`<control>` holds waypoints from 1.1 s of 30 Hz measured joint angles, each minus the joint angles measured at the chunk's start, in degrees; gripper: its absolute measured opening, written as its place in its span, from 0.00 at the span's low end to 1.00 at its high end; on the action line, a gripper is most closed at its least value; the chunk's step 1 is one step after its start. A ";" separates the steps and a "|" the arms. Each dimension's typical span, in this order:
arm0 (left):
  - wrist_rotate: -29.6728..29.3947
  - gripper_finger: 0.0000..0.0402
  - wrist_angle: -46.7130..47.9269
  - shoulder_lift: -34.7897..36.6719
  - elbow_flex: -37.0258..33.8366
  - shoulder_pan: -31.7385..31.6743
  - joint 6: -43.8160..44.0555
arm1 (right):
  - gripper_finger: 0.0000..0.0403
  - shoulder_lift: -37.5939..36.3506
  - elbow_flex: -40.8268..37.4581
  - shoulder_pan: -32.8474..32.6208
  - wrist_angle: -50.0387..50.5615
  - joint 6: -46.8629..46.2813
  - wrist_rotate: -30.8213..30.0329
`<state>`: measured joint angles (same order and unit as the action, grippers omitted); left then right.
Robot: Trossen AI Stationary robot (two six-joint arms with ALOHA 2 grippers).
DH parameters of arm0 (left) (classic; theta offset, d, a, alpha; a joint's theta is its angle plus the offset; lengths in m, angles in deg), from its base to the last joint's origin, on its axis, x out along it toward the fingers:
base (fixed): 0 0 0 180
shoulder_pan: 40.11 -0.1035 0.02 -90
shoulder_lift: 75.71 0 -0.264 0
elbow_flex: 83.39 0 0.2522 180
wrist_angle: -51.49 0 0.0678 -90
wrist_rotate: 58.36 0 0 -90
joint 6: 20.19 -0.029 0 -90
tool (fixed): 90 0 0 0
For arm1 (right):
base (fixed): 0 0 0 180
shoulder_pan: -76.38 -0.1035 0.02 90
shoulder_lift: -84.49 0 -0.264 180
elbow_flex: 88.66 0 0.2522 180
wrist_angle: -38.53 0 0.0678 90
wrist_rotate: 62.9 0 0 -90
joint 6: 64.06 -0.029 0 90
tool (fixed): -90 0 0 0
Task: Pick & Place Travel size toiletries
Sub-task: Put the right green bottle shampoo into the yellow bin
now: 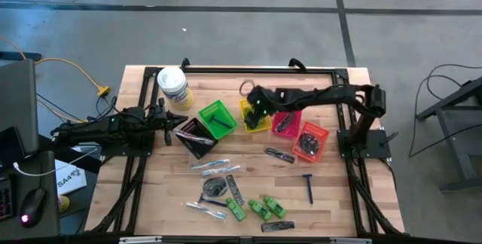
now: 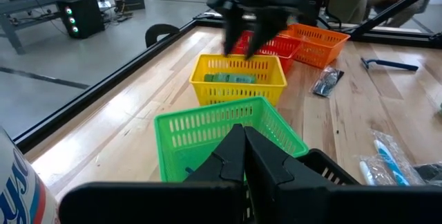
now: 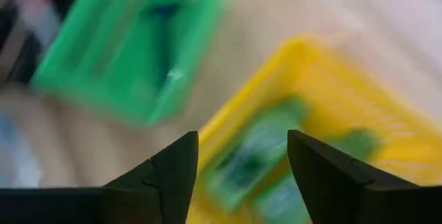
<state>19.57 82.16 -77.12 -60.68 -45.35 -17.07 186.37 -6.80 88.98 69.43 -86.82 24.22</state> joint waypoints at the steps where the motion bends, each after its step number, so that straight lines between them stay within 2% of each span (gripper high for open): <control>1: -0.01 0.00 0.00 -0.02 0.00 0.02 0.00 | 0.52 0.00 0.00 -0.85 0.56 2.91 1.55; 4: 0.00 0.00 0.00 -0.02 0.00 0.01 -0.01 | 0.48 0.00 0.00 -3.98 2.31 10.17 2.25; 10: 0.01 0.00 0.00 -0.02 0.00 0.00 -0.02 | 0.43 -2.57 0.20 -9.46 3.32 14.71 -2.41; 14: 0.01 0.00 0.00 -0.01 0.00 0.02 -0.02 | 0.41 -2.77 0.04 -10.74 10.20 23.53 -3.00; 23: 0.00 0.00 0.00 -0.01 0.00 0.00 -0.02 | 0.42 -2.12 0.00 -9.56 12.25 24.88 -4.63; 27: 0.01 0.00 0.00 -0.01 0.00 0.01 -0.03 | 0.42 -2.12 -0.01 -9.16 13.10 25.97 -1.35; 33: 0.00 0.00 0.00 0.00 0.00 0.01 -1.29 | 0.40 -1.49 0.00 -8.84 12.71 26.06 -1.80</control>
<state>19.57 82.16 -77.12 -60.68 -45.34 -18.36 184.88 -6.80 80.15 82.14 -60.76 22.42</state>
